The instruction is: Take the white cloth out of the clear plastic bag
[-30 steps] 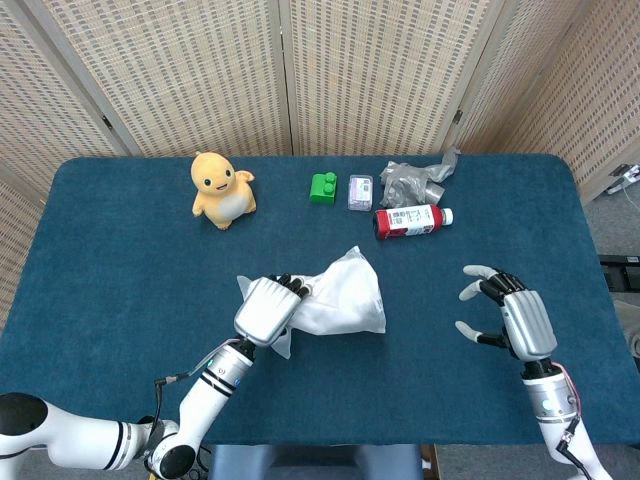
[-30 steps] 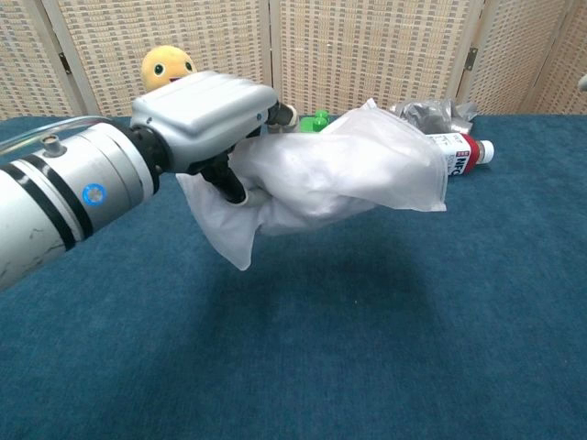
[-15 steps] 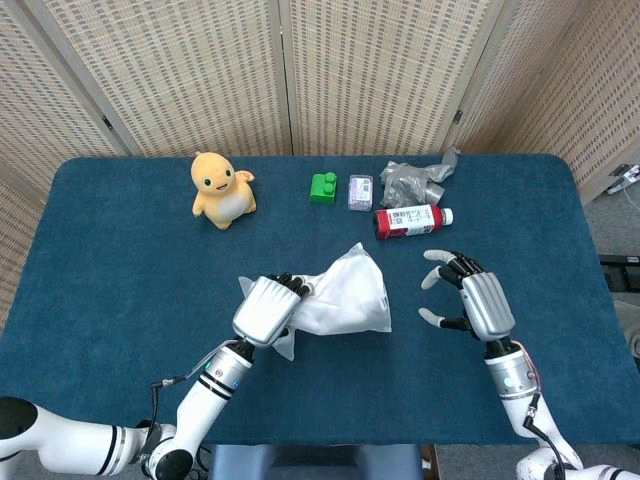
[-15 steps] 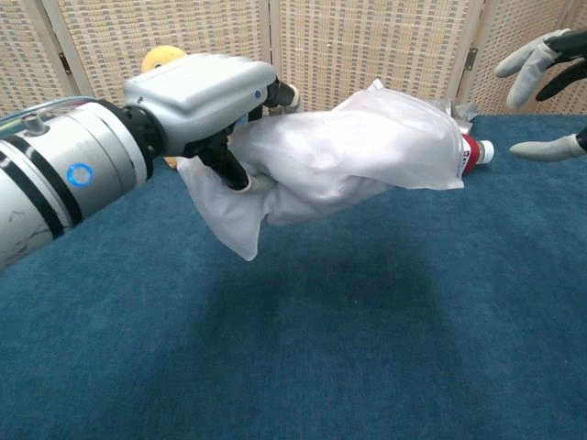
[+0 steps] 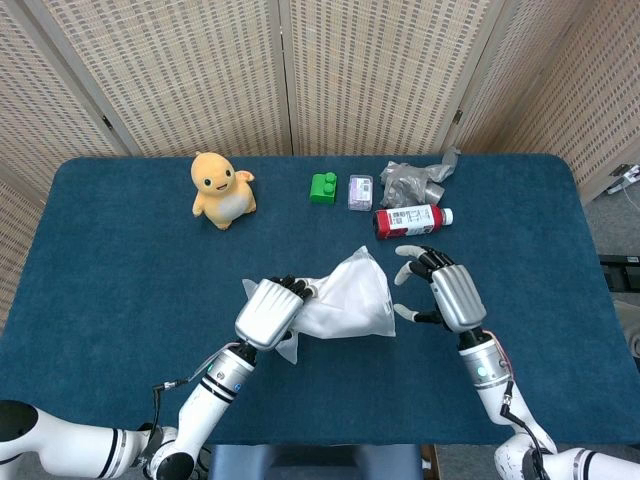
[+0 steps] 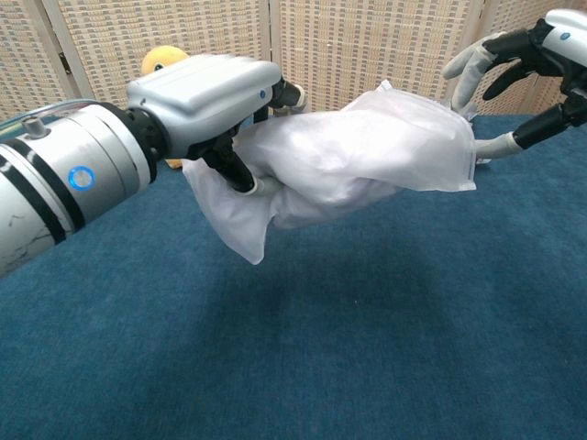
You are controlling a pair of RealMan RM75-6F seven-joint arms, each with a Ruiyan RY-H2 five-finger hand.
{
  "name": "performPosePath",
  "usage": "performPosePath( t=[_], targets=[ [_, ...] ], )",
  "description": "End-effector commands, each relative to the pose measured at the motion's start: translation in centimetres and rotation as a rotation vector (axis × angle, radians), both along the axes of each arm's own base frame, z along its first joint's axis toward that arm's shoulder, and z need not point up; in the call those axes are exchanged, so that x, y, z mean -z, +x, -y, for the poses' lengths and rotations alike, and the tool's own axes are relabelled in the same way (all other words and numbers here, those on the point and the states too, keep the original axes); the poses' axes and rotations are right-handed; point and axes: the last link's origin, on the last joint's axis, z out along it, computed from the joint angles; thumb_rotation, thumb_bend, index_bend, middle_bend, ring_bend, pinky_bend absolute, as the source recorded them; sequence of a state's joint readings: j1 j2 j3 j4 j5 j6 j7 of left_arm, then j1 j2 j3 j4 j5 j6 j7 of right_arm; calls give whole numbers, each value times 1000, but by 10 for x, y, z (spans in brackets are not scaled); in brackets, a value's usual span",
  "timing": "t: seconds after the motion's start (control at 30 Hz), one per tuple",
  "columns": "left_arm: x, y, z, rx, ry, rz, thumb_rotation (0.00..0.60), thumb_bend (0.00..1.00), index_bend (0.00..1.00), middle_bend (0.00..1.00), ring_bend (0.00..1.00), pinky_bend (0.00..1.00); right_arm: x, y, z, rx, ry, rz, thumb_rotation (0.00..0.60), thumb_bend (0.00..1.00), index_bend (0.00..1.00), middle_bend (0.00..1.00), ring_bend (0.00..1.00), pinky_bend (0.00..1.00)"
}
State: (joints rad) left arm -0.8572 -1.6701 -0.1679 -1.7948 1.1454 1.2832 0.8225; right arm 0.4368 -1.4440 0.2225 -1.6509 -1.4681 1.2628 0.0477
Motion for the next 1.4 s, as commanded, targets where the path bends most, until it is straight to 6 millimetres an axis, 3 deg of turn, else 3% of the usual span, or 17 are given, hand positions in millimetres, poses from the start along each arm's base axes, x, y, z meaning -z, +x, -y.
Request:
performPosePath(
  t=[0.03, 0.43, 0.8, 1.03, 1.23, 1.4],
  targets=[
    [0, 0, 0, -3, 0, 7, 600, 429, 407, 440, 436, 649, 3, 3, 2, -4, 6, -3, 600, 40, 528, 252, 201, 305],
    [-2, 2, 2, 4, 2, 29, 600, 429, 407, 440, 436, 651, 17, 22, 10, -33, 43, -52, 600, 36, 522, 215, 173, 297],
    [-3, 0, 5, 2, 0, 38, 600, 429, 408, 440, 435, 653, 22, 31, 15, -38, 44, -64, 600, 16, 367, 173, 143, 291],
    [-4, 1, 6, 11, 2, 49, 600, 429, 407, 440, 436, 654, 28, 37, 17, -41, 61, -73, 600, 21, 357, 161, 129, 283],
    [-6, 2, 7, 20, -3, 59, 600, 429, 407, 440, 436, 655, 34, 46, 20, -55, 67, -71, 600, 123, 400, 160, 127, 283],
    [-7, 0, 8, 22, -4, 62, 600, 429, 407, 440, 435, 655, 38, 50, 23, -57, 50, -62, 600, 306, 500, 167, 127, 283]
  ],
)
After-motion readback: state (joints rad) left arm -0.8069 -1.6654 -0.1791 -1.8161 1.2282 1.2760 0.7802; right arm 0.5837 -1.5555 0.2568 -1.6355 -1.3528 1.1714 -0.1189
